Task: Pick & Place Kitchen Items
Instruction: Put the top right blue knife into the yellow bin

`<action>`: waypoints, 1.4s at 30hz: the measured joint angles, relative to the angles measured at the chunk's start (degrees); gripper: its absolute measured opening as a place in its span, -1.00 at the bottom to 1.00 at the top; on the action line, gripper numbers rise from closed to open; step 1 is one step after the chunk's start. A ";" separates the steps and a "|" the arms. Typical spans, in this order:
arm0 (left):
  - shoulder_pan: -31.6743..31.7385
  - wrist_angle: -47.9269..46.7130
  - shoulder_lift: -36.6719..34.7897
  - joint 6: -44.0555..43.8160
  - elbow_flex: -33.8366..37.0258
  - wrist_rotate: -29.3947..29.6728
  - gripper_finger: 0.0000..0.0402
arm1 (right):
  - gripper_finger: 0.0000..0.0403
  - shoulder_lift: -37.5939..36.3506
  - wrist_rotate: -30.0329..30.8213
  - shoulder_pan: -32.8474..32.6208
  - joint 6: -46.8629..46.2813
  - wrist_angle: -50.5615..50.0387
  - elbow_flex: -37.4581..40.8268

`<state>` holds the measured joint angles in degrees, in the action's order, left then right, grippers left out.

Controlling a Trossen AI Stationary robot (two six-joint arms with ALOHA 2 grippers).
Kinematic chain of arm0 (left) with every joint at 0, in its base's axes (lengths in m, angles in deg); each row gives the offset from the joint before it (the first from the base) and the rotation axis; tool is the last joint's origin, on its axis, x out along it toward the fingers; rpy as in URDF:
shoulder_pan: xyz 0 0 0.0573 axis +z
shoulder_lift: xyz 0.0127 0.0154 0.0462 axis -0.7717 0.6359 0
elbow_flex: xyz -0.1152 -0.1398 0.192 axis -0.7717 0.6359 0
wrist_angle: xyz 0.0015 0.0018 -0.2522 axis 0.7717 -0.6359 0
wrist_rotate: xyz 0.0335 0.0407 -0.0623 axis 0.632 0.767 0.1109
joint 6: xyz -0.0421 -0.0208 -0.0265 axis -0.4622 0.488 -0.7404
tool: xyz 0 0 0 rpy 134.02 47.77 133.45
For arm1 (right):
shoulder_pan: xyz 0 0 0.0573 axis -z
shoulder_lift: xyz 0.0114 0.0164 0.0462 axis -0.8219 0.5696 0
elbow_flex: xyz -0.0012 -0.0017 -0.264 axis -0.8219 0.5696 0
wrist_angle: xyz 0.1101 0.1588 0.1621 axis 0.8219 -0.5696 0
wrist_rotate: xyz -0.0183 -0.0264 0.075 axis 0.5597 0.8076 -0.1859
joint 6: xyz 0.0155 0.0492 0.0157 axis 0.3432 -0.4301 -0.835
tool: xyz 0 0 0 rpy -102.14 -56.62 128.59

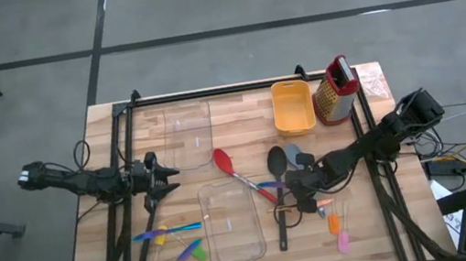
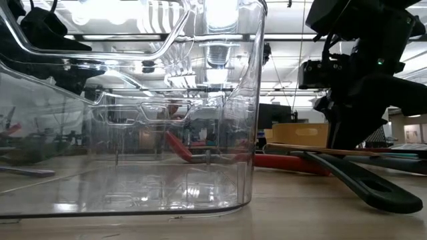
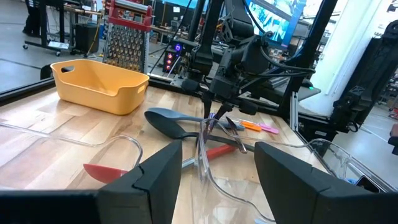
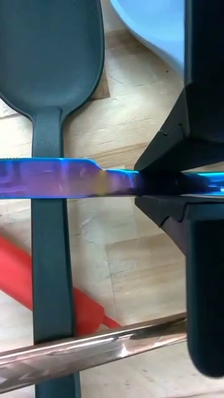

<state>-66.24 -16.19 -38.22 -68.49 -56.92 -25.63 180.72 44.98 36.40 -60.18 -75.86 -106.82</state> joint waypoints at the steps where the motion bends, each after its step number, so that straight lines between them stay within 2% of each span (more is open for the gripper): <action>1: -0.01 0.00 0.01 0.01 0.00 0.00 0.04 | -0.75 0.00 0.00 0.00 -0.02 -0.02 -0.04; 12: 0.01 0.00 0.01 0.01 0.00 0.00 0.04 | -0.77 -0.72 -0.24 0.00 0.18 -1.91 -2.88; 18: 0.01 0.00 0.01 -0.01 0.00 0.00 0.04 | -0.74 -2.08 0.48 0.35 -0.05 -7.24 -6.74; 30: 0.01 -0.02 0.02 0.00 0.00 0.00 0.04 | -0.73 -6.30 12.56 5.32 -5.51 -16.80 -14.13; 34: 0.00 -0.02 0.05 -0.01 0.00 0.00 0.04 | -0.75 -8.80 14.37 9.02 -8.02 -17.57 -13.79; 37: 0.01 -0.02 0.05 -0.01 0.00 0.00 0.04 | -0.77 -10.51 17.96 11.71 -8.47 -17.67 -13.07; 42: -0.01 -0.02 0.05 0.00 0.00 0.00 0.04 | -0.72 -13.17 19.90 18.16 -8.87 -17.57 -12.69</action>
<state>-66.26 -16.21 -38.16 -68.49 -56.92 -25.63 167.55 64.88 54.55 -69.05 -93.43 -119.51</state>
